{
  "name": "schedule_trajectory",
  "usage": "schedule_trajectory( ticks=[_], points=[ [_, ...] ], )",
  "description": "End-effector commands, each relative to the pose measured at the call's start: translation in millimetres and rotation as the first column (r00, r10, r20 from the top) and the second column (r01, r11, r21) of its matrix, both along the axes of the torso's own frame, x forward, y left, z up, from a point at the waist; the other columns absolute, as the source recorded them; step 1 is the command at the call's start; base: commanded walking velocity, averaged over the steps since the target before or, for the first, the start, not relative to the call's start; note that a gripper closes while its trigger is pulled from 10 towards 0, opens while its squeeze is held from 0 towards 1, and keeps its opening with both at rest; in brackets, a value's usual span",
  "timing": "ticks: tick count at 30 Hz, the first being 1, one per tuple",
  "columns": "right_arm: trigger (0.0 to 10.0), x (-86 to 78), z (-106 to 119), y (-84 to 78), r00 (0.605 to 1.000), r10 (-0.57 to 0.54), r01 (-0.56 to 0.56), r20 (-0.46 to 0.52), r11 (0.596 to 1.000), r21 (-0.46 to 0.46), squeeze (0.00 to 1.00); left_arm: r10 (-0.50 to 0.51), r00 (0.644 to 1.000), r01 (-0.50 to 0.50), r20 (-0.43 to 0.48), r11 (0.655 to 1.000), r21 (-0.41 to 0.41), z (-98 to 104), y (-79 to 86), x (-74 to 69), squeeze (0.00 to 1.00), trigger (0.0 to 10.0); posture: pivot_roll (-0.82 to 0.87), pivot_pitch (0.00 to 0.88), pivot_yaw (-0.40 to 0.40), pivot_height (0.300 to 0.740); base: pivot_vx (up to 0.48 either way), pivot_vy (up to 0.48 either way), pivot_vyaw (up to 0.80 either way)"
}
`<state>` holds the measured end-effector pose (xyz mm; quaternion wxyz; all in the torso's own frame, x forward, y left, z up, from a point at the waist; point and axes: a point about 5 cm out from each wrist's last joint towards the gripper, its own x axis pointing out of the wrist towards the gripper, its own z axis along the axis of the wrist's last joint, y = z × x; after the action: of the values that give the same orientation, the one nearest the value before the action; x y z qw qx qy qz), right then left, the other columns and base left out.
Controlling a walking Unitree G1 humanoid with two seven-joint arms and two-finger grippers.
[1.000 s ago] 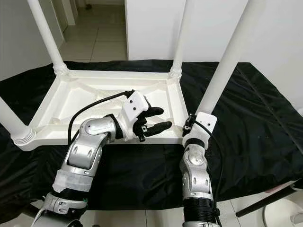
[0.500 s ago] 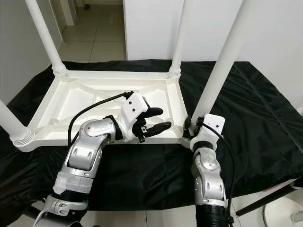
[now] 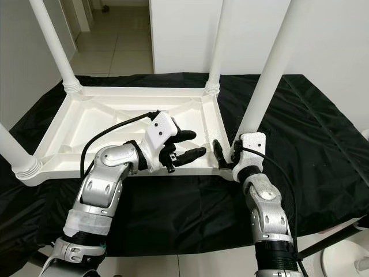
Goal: Building children table
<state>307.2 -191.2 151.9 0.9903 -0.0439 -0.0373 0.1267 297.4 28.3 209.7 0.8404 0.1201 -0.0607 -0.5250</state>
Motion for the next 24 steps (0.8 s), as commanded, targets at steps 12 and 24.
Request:
schedule_trajectory(
  ticks=[12, 24],
  points=[
    [0.0, 2.6, -16, -4.8, 0.983, 0.172, -0.176, -0.067, 0.983, -0.048, 0.00, 0.239, 0.971, -0.238, 0.021, 0.971, -0.037, 0, 7.9, 7.5, 0.00, 10.0, -0.04, 0.000, 0.023, 0.740, 0.000, 0.000, 0.00],
    [10.0, -4.0, -20, -3.5, 0.972, 0.222, -0.225, -0.077, 0.974, -0.036, 0.00, 0.218, 0.976, -0.217, 0.022, 0.976, -0.034, 1, 3.0, 4.7, 0.00, 10.0, -0.04, 0.000, 0.021, 0.740, 0.000, 0.000, 0.00]
  ],
)
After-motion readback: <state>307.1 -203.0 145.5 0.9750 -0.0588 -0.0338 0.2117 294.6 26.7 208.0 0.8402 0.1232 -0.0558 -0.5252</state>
